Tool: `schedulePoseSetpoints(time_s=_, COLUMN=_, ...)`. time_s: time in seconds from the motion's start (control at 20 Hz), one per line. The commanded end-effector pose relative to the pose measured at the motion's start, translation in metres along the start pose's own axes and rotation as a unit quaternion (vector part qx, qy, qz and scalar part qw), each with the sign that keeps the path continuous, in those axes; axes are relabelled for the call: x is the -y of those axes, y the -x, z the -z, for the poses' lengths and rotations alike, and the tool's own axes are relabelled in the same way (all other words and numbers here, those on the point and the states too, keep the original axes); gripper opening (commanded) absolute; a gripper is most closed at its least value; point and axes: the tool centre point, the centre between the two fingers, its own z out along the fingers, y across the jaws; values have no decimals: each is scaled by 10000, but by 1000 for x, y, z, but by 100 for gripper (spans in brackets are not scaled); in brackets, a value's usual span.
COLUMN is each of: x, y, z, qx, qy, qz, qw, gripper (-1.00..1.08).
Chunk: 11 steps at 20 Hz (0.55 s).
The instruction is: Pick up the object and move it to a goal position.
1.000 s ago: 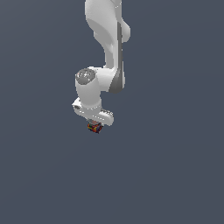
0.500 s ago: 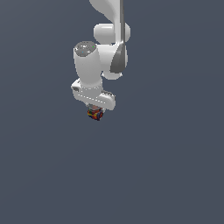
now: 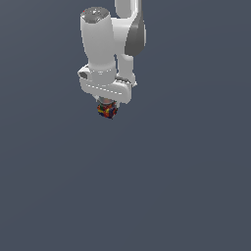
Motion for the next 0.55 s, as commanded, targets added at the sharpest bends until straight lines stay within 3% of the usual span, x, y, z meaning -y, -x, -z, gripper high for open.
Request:
schedulePoseSetpoints(time_s=0.0, x=-1, y=6, z=16, qx=-13, qy=0, qz=-1, qw=10000, gripper=-100)
schedulePoseSetpoints(time_s=0.5, x=-2, y=16, z=42, qx=-13, qy=0, qz=-1, qw=10000, gripper=-100)
